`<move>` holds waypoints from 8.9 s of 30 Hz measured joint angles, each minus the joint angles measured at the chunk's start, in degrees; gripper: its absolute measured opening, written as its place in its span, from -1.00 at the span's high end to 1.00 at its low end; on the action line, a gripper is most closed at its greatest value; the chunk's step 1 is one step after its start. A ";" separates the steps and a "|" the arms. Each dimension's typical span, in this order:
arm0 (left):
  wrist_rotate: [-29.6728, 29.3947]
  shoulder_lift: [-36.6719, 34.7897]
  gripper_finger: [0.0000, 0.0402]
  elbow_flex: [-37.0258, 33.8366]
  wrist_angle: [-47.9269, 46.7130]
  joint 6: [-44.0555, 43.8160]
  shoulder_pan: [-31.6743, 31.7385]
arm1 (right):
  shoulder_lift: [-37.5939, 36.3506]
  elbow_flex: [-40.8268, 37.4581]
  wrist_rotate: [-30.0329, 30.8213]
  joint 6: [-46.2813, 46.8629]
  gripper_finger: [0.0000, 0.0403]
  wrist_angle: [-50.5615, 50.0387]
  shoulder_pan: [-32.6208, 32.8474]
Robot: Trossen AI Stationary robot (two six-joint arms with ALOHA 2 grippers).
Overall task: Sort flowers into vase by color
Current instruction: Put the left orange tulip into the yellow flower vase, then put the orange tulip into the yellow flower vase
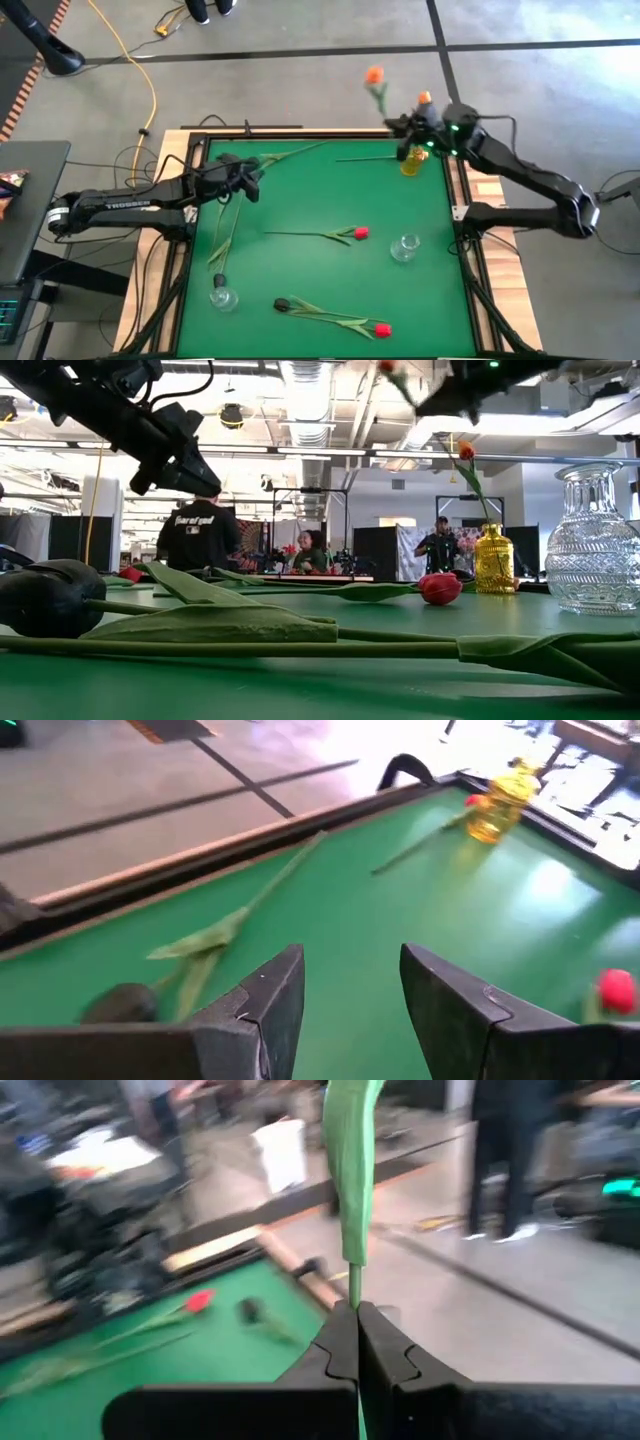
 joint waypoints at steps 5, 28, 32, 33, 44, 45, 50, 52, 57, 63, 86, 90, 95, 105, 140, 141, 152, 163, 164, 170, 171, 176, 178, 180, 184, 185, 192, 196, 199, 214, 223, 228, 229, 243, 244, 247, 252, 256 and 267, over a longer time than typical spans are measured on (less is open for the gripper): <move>-3.81 0.00 0.23 0.00 -0.08 0.34 -0.02 | -10.04 -6.90 10.55 0.07 0.91 2.84 -1.40; -4.93 0.00 0.23 0.00 -0.87 -3.04 0.00 | -18.81 -29.32 32.17 0.23 0.91 29.50 -8.83; -4.84 0.00 0.23 0.00 -1.14 -4.04 0.00 | -18.79 -29.32 32.09 -0.38 0.91 29.67 -8.94; -4.82 0.00 0.23 0.00 -1.14 -4.28 0.00 | -18.79 -29.32 32.06 -0.23 0.91 29.77 -8.94; -5.02 0.00 0.23 0.00 -0.35 -4.54 -0.02 | -15.19 -29.25 31.85 1.84 0.91 30.06 -8.51; -5.02 0.00 0.23 0.00 -0.35 -4.54 -0.02 | -14.80 -29.25 31.85 1.72 0.91 30.21 -8.51; -5.04 0.00 0.23 0.00 -0.37 -4.54 0.00 | -13.38 -29.25 31.88 0.08 0.91 31.37 -8.51; -5.04 0.00 0.23 0.00 -0.41 -4.54 0.00 | -12.85 -29.25 31.89 0.03 0.91 31.60 -8.51; -5.08 0.00 0.23 0.00 -0.50 -4.36 -0.02 | -11.72 -29.23 32.96 -0.12 0.91 31.56 -8.51; -5.10 0.00 0.23 0.00 -0.53 -4.34 0.00 | -11.60 -29.57 33.00 -0.14 0.91 31.21 -8.51; -5.39 0.00 0.23 -0.02 -0.57 -4.76 -0.02 | -12.35 -41.60 34.29 3.94 0.91 43.79 -5.41; -5.61 0.00 0.23 -0.02 -0.58 -4.76 -0.01 | -12.35 -41.59 34.29 3.93 0.85 43.03 -5.42; -5.65 0.00 0.23 -0.02 -0.57 -4.98 0.00 | -12.37 -41.59 34.27 3.91 0.71 42.92 -5.42; -2.92 -0.01 0.23 -0.02 -0.45 -5.14 0.00 | -12.48 -41.58 33.24 -3.02 0.51 42.68 -5.02; 32.33 53.56 0.23 47.51 0.40 21.63 5.78 | -19.25 -13.25 23.37 5.61 -0.22 -26.17 14.19; 32.75 56.07 0.23 50.21 -1.14 22.98 6.18 | -19.25 -13.23 22.53 5.89 -0.22 -26.22 14.86; 32.79 82.44 0.23 83.61 -21.25 37.16 10.67 | -19.08 -13.23 20.89 10.32 -0.22 -27.33 22.55; 37.08 100.09 0.23 109.89 -51.37 39.55 13.97 | -19.06 -13.23 20.92 12.01 -0.22 -27.55 26.76; 38.20 100.46 0.23 110.39 -52.49 40.24 13.98 | -19.07 -13.23 20.94 12.07 -0.22 -27.61 26.84; 41.60 101.34 0.23 110.49 -54.58 43.81 13.49 | -19.07 -13.23 20.98 12.89 -0.22 -27.57 26.77; 41.36 101.54 0.23 110.57 -54.48 44.02 13.31 | -19.06 -13.23 20.98 12.96 -0.22 -27.57 26.61; 41.34 102.36 0.23 110.42 -52.98 44.14 13.07 | -19.06 -13.23 20.98 14.31 -0.22 -27.08 26.60; 40.75 102.21 0.23 110.53 -52.43 44.63 12.80 | -19.08 -13.23 20.98 15.33 -0.22 -26.89 26.68; 40.03 102.18 0.23 110.52 -52.72 44.71 12.53 | -19.06 -13.23 20.97 16.42 -0.22 -26.93 26.87; 39.40 102.20 0.23 110.45 -54.03 45.14 12.42 | -19.08 -13.23 20.96 16.55 -0.22 -26.92 27.89; 39.40 102.18 0.23 110.46 -54.30 45.12 12.48 | -19.08 -13.23 20.96 16.55 -0.22 -26.92 28.11; 39.69 102.18 0.23 110.44 -55.07 44.41 12.74 | -19.06 -13.23 20.96 16.53 -0.22 -26.87 29.18; 40.30 102.18 0.35 110.44 -55.60 43.58 12.70 | -19.06 -13.24 20.96 16.53 -0.22 -26.70 29.17; 40.46 102.18 0.49 110.44 -55.97 42.57 12.66 | -19.06 -13.25 20.96 16.53 -0.22 -26.70 29.18; 38.24 102.17 0.57 110.55 -56.29 45.00 11.80 | -19.06 -13.25 20.96 16.36 -0.22 -26.74 29.18; 39.00 102.06 0.57 110.75 -61.34 43.90 13.21 | -19.06 -13.25 20.94 16.38 -0.22 -26.76 29.15; 40.14 102.02 0.57 110.75 -64.49 43.87 14.26 | -19.06 -13.25 20.96 16.34 -0.22 -26.83 29.14; 40.14 102.01 0.57 110.75 -65.29 43.90 14.40 | -19.07 -13.25 20.96 16.28 -0.22 -26.83 29.08; 27.21 101.19 0.57 110.81 -72.40 52.76 14.56 | -19.07 -13.25 21.00 15.69 -0.22 -26.88 28.85; 24.85 101.09 0.57 110.81 -72.41 53.32 14.48 | -19.07 -13.25 21.00 15.68 -0.22 -26.95 28.85; 19.79 101.04 0.57 110.75 -71.40 54.52 14.43 | -19.06 -13.27 21.02 15.70 -0.22 -27.32 28.85; 18.52 100.71 0.57 110.73 -64.60 58.09 13.18 | -19.06 -13.27 21.07 14.02 -0.22 -27.33 28.83; 21.40 100.42 0.57 110.71 -59.65 61.31 11.78 | -19.07 -13.27 21.14 12.63 -0.22 -27.31 28.83; 31.46 99.76 0.57 110.73 -56.39 67.15 12.89 | -19.06 -13.27 21.14 11.21 -0.22 -27.27 28.83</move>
